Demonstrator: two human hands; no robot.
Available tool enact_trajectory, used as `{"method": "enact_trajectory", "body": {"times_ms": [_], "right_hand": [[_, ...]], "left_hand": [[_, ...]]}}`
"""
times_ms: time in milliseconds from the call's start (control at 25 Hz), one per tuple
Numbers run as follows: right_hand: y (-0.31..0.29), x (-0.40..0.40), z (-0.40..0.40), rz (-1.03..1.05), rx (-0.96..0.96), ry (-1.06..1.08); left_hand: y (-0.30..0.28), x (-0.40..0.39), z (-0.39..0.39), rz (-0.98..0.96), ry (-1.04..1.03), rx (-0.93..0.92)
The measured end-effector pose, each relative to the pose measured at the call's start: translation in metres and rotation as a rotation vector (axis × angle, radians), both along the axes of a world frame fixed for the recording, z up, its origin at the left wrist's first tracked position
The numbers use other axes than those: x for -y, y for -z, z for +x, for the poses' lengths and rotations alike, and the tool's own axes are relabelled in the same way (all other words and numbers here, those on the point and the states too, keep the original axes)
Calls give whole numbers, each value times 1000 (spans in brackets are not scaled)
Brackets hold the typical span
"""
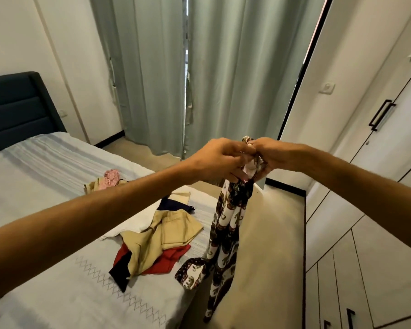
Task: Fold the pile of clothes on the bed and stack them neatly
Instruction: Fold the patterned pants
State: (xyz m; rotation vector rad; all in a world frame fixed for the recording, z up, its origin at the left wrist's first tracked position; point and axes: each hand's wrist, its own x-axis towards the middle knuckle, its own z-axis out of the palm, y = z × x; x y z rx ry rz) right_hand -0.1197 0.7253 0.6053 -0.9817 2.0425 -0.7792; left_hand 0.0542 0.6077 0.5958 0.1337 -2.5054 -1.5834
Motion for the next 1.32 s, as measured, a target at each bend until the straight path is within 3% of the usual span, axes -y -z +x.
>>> {"method": "enact_trajectory", "body": {"times_ms": [80,160,240,320,440,720,880,960,1120,1320], "right_hand": [[-1,-3,-5,52,-112,-131],[-3,-3,-4,90,-181,-293],[-6,-3,-1,120,-266,-440],[-10,-5,1,155,-417,-568],[-14,-13,5,178,-493,-641],[7,-45,-40,-127,-400,-434],[27,-51,-60,-226,-455,-266],[45,-48,-73,-225,-488,-195],[57,-32,-101,-300,-639,-58],[1,10,-98,-361,-954,-25]], "left_hand": [[-11,16,5,-108,-30,-135],[-18,40,2,-522,2,-212],[-12,50,-3,-741,96,-70],[12,44,-7,-643,172,60],[47,36,-18,-562,145,-34],[66,56,-44,-601,171,-73],[64,78,-82,-764,279,27],[66,84,-104,-936,340,80],[59,98,-142,-1100,289,43],[5,132,-150,-1113,8,-163]]}}
